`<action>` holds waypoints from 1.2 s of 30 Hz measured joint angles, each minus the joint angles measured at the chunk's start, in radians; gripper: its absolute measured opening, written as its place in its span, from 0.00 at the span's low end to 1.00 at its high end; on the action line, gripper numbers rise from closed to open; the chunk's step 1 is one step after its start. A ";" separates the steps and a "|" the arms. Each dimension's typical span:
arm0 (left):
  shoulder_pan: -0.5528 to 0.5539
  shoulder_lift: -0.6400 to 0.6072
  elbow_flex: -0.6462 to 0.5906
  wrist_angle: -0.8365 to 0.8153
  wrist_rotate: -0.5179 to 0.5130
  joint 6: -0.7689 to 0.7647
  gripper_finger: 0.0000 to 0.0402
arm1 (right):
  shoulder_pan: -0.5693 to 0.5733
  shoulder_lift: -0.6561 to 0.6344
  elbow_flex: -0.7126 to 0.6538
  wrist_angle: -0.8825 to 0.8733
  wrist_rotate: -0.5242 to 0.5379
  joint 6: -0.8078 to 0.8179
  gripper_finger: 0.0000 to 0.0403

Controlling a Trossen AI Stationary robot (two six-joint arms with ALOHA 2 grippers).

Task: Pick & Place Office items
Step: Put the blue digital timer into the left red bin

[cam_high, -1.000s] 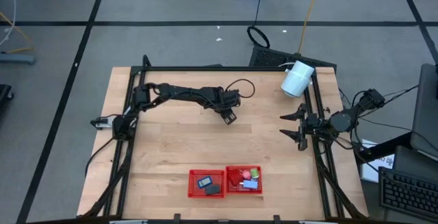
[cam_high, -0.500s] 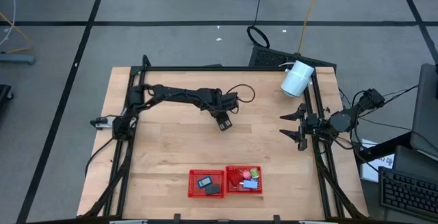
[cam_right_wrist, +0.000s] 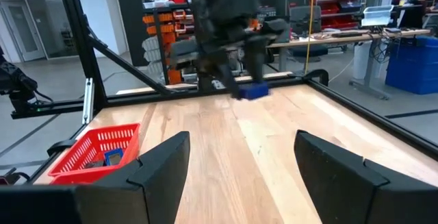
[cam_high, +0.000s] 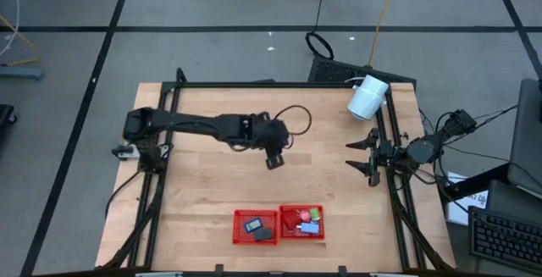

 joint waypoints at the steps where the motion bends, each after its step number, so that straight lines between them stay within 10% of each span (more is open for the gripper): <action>1: -0.010 -0.018 -0.019 0.012 -0.010 -0.001 0.41 | 0.000 0.000 0.000 -0.003 0.000 0.003 0.63; 19: -0.171 -0.443 -0.769 0.658 -0.007 -0.120 0.40 | 0.000 0.000 0.000 -0.008 0.001 -0.004 0.63; 36: -0.493 -0.544 -0.831 0.783 0.039 -0.161 0.41 | 0.000 0.000 0.000 -0.003 0.001 0.002 0.63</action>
